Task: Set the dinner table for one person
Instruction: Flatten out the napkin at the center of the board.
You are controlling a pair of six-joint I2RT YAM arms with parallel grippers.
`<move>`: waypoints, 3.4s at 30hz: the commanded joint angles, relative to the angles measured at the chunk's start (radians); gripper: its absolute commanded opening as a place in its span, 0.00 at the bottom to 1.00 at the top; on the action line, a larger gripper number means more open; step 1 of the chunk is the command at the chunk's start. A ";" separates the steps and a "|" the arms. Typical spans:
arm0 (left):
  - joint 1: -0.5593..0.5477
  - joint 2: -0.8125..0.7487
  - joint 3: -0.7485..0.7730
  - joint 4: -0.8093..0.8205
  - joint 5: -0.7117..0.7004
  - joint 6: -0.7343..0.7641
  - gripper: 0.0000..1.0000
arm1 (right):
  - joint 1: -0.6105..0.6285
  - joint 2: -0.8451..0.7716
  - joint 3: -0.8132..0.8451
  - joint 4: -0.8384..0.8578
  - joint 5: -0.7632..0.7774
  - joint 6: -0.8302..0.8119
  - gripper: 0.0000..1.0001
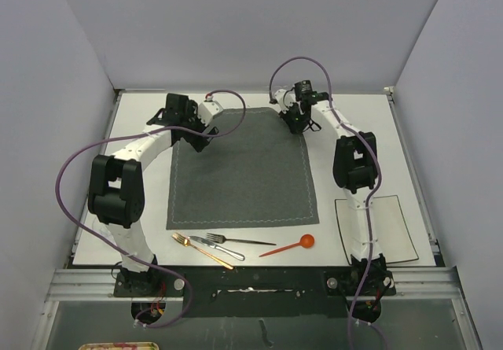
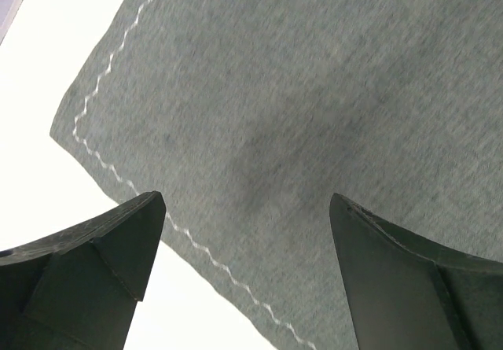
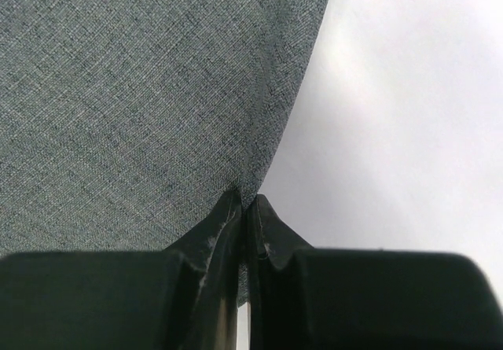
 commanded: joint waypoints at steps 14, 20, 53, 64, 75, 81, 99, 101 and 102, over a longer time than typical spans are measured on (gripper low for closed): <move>0.004 -0.025 0.001 0.021 0.036 0.021 0.85 | 0.025 -0.241 -0.181 0.170 0.463 -0.195 0.02; 0.003 -0.024 -0.014 0.014 0.037 0.032 0.85 | 0.090 -0.213 -0.160 0.108 0.458 -0.197 0.02; 0.002 -0.022 -0.017 0.060 0.027 0.039 0.85 | 0.289 -0.215 -0.131 -0.116 0.190 -0.045 0.37; 0.004 -0.022 -0.019 0.095 0.019 0.015 0.85 | 0.193 -0.338 -0.140 -0.063 0.152 0.005 0.42; 0.015 -0.029 -0.051 0.128 0.016 -0.018 0.85 | 0.079 -0.151 0.015 -0.107 -0.307 0.205 0.41; 0.031 -0.019 -0.035 0.119 0.039 -0.037 0.85 | 0.053 -0.085 0.063 -0.083 -0.411 0.268 0.42; 0.032 0.003 -0.021 0.086 0.078 -0.040 0.85 | 0.043 0.030 0.117 -0.076 -0.367 0.259 0.44; 0.031 0.003 -0.017 0.069 0.097 -0.048 0.85 | 0.042 0.041 0.126 -0.076 -0.360 0.258 0.44; 0.030 0.004 -0.017 0.064 0.102 -0.049 0.85 | 0.042 0.044 0.129 -0.076 -0.356 0.256 0.44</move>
